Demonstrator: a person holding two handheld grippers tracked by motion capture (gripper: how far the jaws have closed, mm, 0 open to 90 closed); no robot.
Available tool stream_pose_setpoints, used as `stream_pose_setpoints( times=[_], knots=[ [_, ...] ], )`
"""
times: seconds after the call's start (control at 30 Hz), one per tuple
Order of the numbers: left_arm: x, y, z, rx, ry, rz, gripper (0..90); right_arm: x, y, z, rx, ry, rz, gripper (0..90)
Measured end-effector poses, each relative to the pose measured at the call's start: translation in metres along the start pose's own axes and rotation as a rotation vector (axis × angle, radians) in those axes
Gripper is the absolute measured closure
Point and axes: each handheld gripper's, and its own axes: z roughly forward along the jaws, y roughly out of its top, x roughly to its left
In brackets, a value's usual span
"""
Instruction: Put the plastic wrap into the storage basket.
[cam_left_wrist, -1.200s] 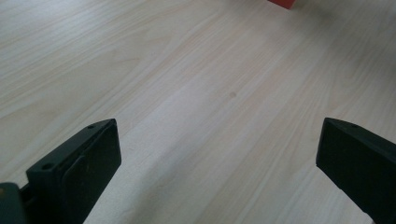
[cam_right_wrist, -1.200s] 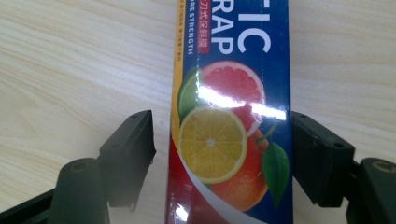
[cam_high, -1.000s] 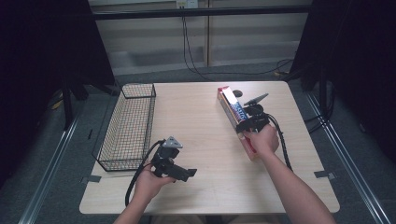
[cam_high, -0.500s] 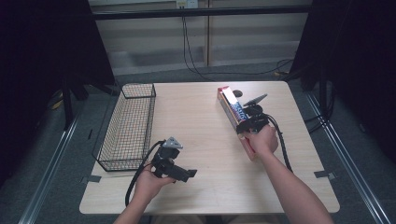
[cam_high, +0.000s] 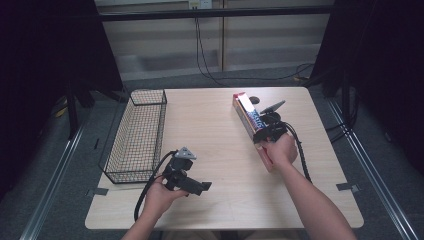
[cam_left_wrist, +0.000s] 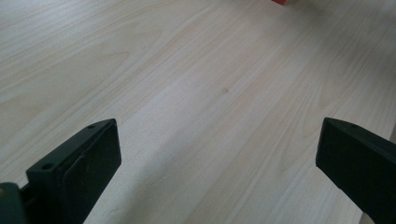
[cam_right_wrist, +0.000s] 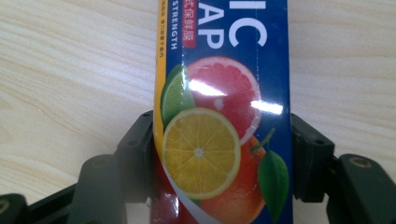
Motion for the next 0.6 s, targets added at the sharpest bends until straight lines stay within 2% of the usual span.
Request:
stream_pose_setpoints(
  times=[0.3, 0.6],
  knots=[
    [-0.0005, -0.0001, -0.0003, 0.006, -0.002, 0.002, 0.0, 0.0009, 0.0005, -0.0018, 0.012, -0.01, -0.022, 41.8],
    [-0.0011, 0.0001, 0.0005, 0.015, -0.003, 0.002, 0.0, 0.0042, -0.0037, -0.0046, 0.005, -0.025, -0.095, 43.7]
  ],
)
